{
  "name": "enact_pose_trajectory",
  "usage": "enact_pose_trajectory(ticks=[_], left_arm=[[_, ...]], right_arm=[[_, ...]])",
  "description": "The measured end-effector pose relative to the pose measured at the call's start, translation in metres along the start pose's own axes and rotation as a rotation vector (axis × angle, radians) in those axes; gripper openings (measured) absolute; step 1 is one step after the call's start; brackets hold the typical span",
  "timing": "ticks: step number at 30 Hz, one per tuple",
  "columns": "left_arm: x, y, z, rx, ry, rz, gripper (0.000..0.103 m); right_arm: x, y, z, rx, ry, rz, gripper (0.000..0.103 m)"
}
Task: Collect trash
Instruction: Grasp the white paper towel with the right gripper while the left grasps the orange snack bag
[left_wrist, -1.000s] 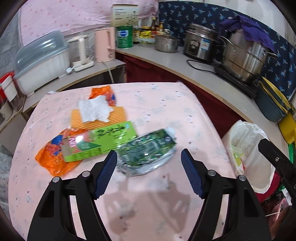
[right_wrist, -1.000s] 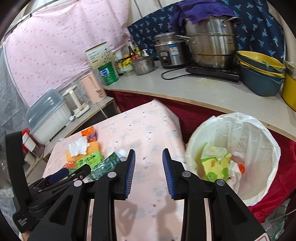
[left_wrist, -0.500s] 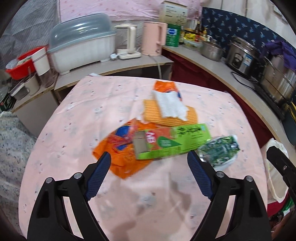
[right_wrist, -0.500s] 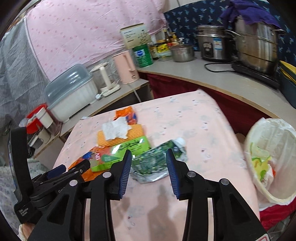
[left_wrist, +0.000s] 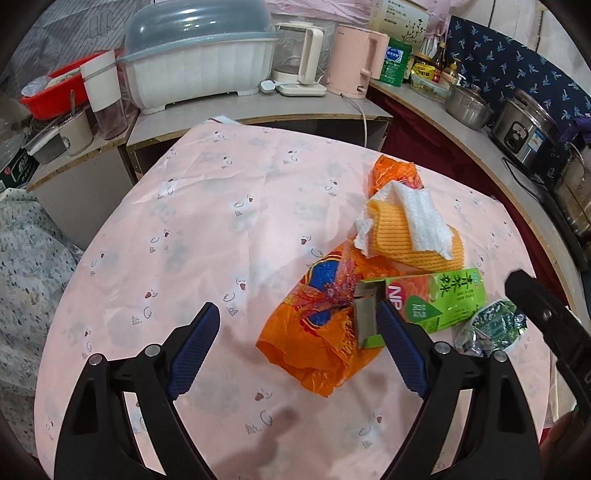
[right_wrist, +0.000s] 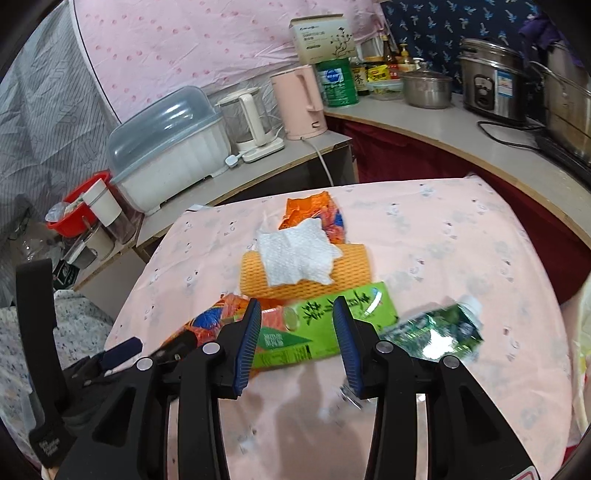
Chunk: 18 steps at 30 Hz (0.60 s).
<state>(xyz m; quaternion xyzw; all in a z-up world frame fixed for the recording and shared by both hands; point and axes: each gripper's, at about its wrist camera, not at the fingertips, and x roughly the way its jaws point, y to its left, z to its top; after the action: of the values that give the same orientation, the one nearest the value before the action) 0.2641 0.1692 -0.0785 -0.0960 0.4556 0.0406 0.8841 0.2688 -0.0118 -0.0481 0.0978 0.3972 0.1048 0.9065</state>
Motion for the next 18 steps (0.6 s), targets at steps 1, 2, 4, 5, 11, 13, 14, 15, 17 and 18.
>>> enact_pose_trajectory(ticks=[1, 2, 4, 5, 11, 13, 14, 15, 17, 18], left_arm=[[0.004, 0.002, 0.0, -0.003, 0.006, -0.001, 0.082], [0.008, 0.004, 0.001, -0.007, 0.014, 0.0, 0.082], [0.016, 0.006, 0.002, -0.013, 0.029, -0.002, 0.082], [0.02, 0.008, 0.002, -0.016, 0.037, -0.001, 0.082], [0.04, 0.01, 0.004, -0.025, 0.079, -0.014, 0.076], [0.045, 0.008, 0.004, -0.024, 0.092, -0.021, 0.071], [0.047, 0.007, 0.005, -0.023, 0.097, -0.024, 0.068], [0.049, 0.006, 0.005, -0.023, 0.101, -0.026, 0.066], [0.053, 0.004, 0.005, -0.024, 0.115, -0.036, 0.055], [0.054, 0.004, 0.005, -0.026, 0.123, -0.044, 0.051]], right_arm=[[0.007, 0.003, 0.003, -0.002, 0.004, 0.003, 0.04], [0.014, 0.005, 0.006, -0.004, 0.008, 0.006, 0.04], [0.027, 0.01, 0.012, -0.009, 0.013, 0.007, 0.04], [0.034, 0.012, 0.015, -0.011, 0.016, 0.007, 0.04], [0.073, 0.017, 0.025, -0.008, 0.046, 0.002, 0.04], [0.083, 0.018, 0.027, -0.011, 0.054, 0.002, 0.04], [0.088, 0.019, 0.027, -0.014, 0.057, 0.0, 0.04], [0.092, 0.02, 0.027, -0.02, 0.061, -0.004, 0.04], [0.1, 0.019, 0.026, -0.027, 0.072, -0.007, 0.04], [0.103, 0.018, 0.024, -0.028, 0.08, -0.01, 0.038]])
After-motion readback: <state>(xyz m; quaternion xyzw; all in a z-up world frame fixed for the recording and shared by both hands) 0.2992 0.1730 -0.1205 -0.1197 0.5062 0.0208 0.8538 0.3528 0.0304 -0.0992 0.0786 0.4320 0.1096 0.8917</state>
